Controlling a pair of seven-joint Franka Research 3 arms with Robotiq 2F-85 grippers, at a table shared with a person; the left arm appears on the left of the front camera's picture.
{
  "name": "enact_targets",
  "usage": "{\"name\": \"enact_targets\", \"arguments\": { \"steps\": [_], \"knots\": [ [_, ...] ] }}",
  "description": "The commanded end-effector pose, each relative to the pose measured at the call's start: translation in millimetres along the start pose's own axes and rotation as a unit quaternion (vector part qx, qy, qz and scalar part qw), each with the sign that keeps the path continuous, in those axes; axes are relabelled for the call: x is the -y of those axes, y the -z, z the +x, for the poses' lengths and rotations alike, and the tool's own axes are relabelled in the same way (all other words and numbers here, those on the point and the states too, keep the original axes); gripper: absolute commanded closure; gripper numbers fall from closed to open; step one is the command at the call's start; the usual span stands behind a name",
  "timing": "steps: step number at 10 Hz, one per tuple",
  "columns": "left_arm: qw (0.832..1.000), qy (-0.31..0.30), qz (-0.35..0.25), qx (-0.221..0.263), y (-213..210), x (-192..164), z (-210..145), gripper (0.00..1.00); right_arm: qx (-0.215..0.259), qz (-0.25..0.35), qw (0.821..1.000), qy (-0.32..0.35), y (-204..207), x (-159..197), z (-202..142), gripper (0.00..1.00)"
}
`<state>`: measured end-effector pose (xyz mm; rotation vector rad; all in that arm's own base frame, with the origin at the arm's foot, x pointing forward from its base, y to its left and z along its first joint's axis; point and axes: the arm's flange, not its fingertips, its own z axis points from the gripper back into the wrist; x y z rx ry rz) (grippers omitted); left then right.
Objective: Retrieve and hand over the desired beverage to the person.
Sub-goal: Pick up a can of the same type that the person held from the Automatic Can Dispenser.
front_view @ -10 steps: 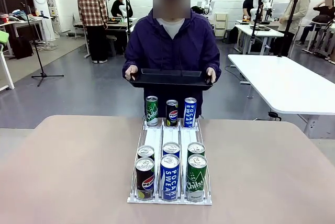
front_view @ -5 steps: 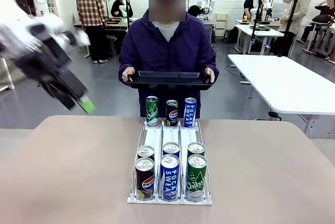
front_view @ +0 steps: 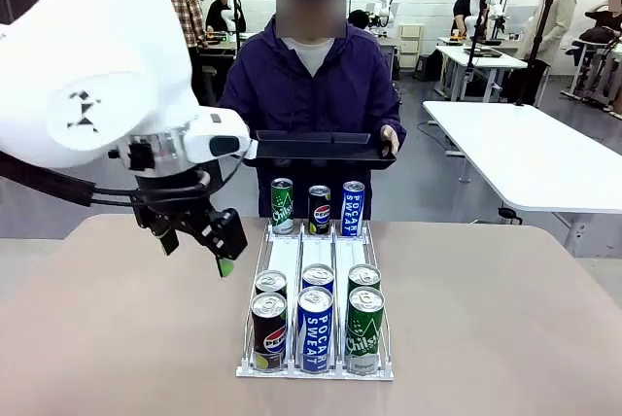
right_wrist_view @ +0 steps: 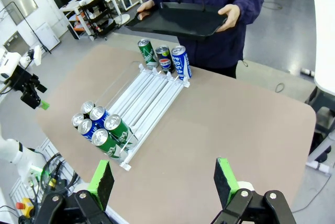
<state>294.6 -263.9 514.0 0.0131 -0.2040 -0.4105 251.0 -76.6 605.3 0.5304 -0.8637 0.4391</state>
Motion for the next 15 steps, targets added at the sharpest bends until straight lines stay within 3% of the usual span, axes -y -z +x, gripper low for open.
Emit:
{"name": "enact_targets", "arguments": {
  "steps": [1,2,8,10,12,15],
  "knots": [
    [0.999,-0.032,-0.007,0.003,5,1,2,0.00,0.002,0.012,1.000,0.000,1,1,0,0.00],
    [1.000,0.000,0.000,0.000,0,0,0,0.00,0.002,0.012,1.000,0.000,1,1,0,0.00],
    [1.000,-0.011,-0.006,-0.002,0,2,-1,0.00,0.002,0.012,1.000,0.000,1,1,0,0.00],
    [0.996,-0.082,0.025,-0.025,33,30,0,0.00,0.002,0.012,1.000,0.000,1,1,0,0.00],
    [0.991,-0.127,0.040,-0.016,50,54,5,0.00,0.002,0.012,1.000,0.000,1,1,0,0.00],
    [0.981,-0.194,0.014,0.001,73,52,10,0.00,0.002,0.012,1.000,0.000,1,1,0,0.00]
  ]
}}
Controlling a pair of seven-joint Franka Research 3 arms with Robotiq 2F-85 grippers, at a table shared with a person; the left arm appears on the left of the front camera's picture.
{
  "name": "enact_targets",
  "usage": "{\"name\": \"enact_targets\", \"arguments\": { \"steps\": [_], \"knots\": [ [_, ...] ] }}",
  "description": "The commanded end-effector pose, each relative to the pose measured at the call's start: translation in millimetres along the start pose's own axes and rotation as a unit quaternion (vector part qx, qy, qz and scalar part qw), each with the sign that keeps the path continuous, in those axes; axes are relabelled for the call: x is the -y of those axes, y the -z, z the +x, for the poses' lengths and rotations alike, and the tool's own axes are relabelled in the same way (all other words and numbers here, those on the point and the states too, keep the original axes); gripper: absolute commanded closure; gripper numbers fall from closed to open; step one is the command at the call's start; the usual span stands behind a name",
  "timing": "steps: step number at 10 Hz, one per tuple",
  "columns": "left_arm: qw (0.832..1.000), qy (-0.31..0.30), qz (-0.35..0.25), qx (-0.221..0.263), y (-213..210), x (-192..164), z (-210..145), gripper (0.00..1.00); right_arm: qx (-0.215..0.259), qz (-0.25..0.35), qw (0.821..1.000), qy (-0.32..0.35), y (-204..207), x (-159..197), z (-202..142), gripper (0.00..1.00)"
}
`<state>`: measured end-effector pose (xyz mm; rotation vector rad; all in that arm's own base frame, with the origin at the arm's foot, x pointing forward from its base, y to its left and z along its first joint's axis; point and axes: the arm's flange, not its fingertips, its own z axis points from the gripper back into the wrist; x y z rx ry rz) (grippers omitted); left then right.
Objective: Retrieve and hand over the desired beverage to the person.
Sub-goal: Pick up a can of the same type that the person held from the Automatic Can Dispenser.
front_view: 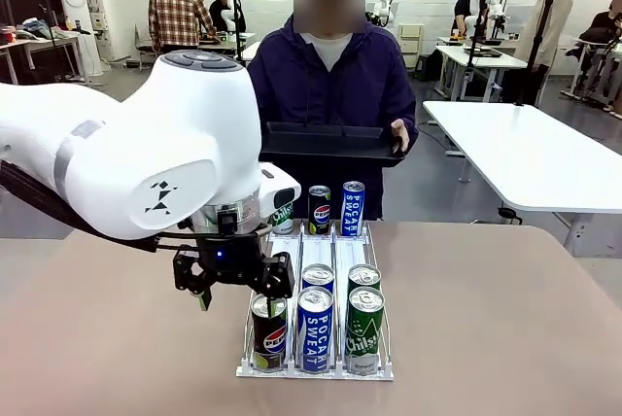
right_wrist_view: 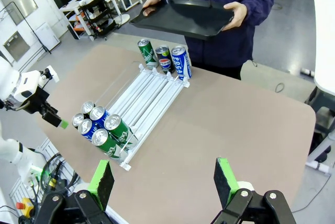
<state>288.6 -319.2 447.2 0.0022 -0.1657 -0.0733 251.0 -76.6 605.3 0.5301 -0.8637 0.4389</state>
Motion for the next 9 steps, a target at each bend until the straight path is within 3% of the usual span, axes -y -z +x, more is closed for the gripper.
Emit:
{"name": "enact_targets", "arguments": {
  "steps": [1,9],
  "knots": [
    [0.999,-0.031,-0.011,0.026,10,-4,9,0.00,0.002,0.012,1.000,-0.001,2,1,0,0.00],
    [0.999,-0.008,-0.032,0.032,30,9,15,0.00,0.002,0.012,1.000,-0.001,2,1,0,0.00]
  ]
}}
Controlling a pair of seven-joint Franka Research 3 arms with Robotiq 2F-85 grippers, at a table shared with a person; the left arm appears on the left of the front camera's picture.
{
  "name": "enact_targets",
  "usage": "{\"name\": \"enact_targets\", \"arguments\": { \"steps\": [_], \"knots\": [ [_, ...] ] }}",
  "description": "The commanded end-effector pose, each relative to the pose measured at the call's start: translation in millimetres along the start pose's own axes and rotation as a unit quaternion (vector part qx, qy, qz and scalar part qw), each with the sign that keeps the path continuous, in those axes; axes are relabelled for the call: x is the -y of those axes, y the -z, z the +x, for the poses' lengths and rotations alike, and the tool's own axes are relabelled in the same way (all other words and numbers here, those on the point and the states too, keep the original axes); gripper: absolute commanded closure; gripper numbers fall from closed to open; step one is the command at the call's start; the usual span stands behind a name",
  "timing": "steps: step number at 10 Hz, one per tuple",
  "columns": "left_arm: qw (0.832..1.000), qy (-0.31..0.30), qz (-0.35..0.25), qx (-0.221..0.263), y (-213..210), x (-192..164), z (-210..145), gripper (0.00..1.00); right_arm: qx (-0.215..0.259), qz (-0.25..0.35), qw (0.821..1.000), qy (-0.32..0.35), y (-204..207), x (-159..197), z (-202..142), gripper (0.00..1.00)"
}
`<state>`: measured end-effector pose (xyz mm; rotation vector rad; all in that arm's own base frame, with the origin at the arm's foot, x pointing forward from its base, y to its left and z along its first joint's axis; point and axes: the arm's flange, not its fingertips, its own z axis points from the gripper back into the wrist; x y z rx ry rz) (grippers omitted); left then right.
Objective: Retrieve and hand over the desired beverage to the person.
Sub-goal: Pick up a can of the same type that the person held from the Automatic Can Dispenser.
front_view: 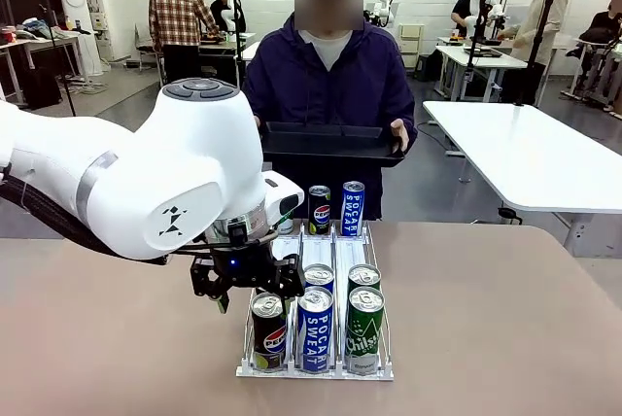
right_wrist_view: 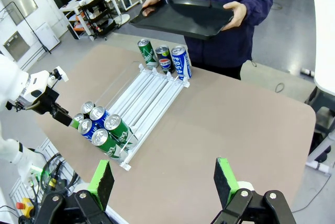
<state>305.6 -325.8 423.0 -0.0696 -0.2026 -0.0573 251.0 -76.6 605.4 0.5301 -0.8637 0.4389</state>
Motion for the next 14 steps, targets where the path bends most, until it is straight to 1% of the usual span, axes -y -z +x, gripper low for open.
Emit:
{"name": "enact_targets", "arguments": {
  "steps": [1,5,9,11,14],
  "knots": [
    [1.000,0.007,-0.001,0.015,5,4,3,0.00,0.002,0.012,1.000,-0.001,2,1,0,0.00],
    [0.999,0.031,-0.015,0.031,10,8,8,0.00,0.002,0.012,1.000,-0.001,2,1,0,0.00],
    [0.999,0.036,-0.013,0.032,13,5,10,0.00,0.002,0.012,1.000,-0.001,2,1,0,0.00],
    [0.999,0.034,-0.008,0.028,17,6,12,0.00,0.002,0.012,1.000,-0.001,2,1,0,0.00],
    [1.000,0.015,0.000,0.027,24,6,15,0.00,0.002,0.012,1.000,-0.001,2,1,0,0.00]
  ]
}}
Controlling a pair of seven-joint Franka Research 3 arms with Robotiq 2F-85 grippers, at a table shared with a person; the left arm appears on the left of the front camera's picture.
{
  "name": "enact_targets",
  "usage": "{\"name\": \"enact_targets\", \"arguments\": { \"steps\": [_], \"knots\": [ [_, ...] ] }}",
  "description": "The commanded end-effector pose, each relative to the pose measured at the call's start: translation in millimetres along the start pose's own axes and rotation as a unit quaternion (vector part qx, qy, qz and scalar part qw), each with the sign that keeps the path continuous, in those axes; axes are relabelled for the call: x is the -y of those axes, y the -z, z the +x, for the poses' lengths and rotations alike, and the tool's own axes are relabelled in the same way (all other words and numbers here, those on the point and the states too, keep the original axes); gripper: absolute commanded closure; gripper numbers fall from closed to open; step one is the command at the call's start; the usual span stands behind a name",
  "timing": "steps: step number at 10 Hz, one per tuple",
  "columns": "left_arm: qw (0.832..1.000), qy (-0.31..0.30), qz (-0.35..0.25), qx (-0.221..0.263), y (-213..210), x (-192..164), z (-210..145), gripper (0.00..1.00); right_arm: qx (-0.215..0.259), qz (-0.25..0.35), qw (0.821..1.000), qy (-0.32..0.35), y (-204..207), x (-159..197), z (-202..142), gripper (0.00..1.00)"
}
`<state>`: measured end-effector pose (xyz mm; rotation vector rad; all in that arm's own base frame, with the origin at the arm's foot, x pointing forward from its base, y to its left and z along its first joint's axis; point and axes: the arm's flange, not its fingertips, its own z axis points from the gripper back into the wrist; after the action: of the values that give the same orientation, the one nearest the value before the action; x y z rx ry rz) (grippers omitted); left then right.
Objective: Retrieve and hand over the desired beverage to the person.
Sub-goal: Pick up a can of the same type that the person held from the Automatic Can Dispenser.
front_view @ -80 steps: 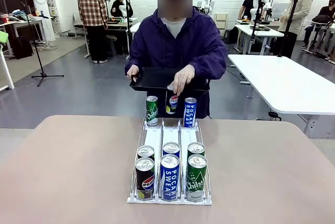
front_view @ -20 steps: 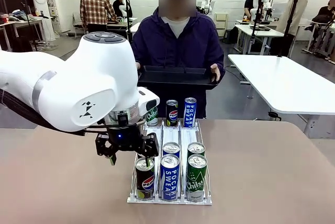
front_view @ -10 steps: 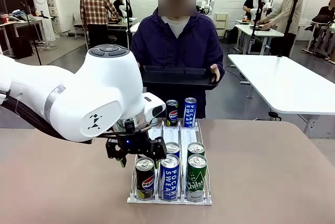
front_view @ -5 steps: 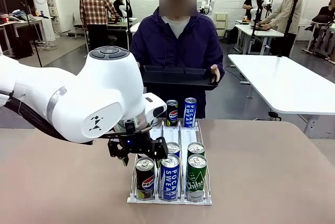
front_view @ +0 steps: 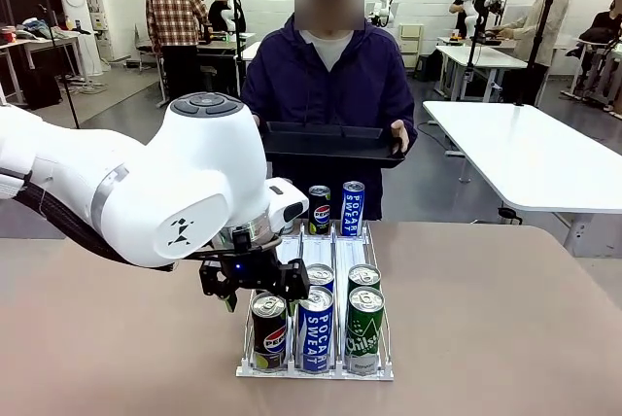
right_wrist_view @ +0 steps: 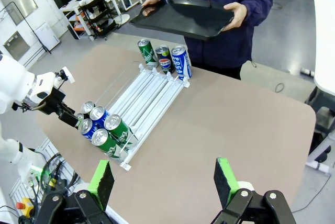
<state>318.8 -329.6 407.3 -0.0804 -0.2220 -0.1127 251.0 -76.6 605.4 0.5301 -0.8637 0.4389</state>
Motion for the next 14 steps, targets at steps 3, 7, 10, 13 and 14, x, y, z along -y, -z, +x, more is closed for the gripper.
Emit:
{"name": "enact_targets", "arguments": {
  "steps": [3,7,10,13,14],
  "knots": [
    [1.000,-0.017,0.009,0.013,10,2,7,0.00,0.002,0.012,1.000,-0.001,2,1,0,0.00],
    [1.000,-0.011,-0.002,0.027,10,-1,5,1.00,0.002,0.012,1.000,-0.001,2,1,0,0.00],
    [1.000,-0.009,-0.006,0.021,10,-1,5,0.92,0.002,0.012,1.000,-0.001,2,1,0,0.00],
    [1.000,0.005,-0.018,0.009,-6,1,7,1.00,0.002,0.012,1.000,-0.001,2,1,0,0.00],
    [1.000,0.008,-0.006,0.005,-28,6,10,1.00,0.002,0.012,1.000,-0.001,2,1,0,0.00]
  ]
}}
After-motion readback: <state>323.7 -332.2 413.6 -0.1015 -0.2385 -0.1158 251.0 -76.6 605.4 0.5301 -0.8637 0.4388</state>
